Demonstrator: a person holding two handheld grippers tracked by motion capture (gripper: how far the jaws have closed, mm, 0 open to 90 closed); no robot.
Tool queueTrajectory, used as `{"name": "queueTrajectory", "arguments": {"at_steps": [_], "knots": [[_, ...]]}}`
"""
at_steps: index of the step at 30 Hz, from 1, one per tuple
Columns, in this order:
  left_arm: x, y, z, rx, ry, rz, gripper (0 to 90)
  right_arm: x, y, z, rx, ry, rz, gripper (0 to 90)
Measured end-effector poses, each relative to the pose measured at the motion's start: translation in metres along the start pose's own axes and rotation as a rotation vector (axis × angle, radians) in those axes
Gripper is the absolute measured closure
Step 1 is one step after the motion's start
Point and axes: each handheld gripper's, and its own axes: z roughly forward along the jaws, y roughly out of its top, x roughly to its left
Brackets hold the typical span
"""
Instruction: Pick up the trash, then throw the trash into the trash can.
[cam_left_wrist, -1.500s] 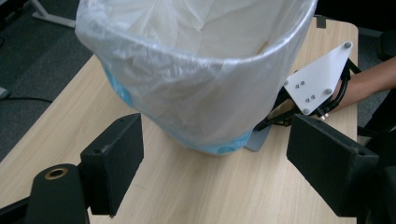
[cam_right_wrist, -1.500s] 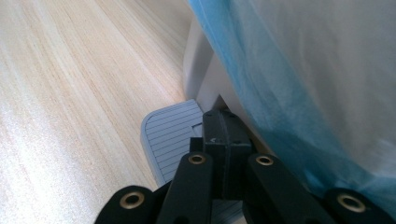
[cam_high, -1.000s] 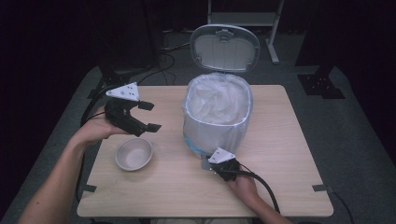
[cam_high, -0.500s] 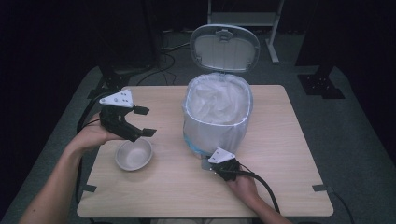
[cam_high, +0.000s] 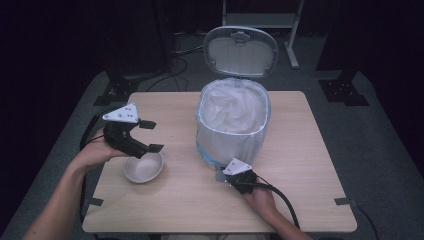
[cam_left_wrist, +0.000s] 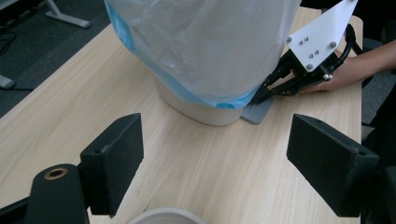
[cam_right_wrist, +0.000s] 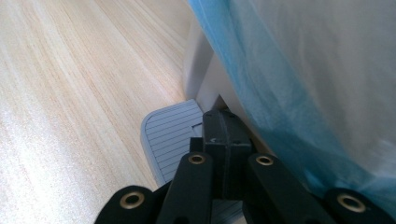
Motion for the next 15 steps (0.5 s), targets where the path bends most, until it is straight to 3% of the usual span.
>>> {"name": "queueTrajectory", "arguments": {"at_steps": [15], "knots": [[-0.004, -0.027, 0.000, -0.004, 0.002, -0.018, 17.9, 0.000, 0.000, 0.000, 0.001, 0.001, 0.002, 89.9]]}}
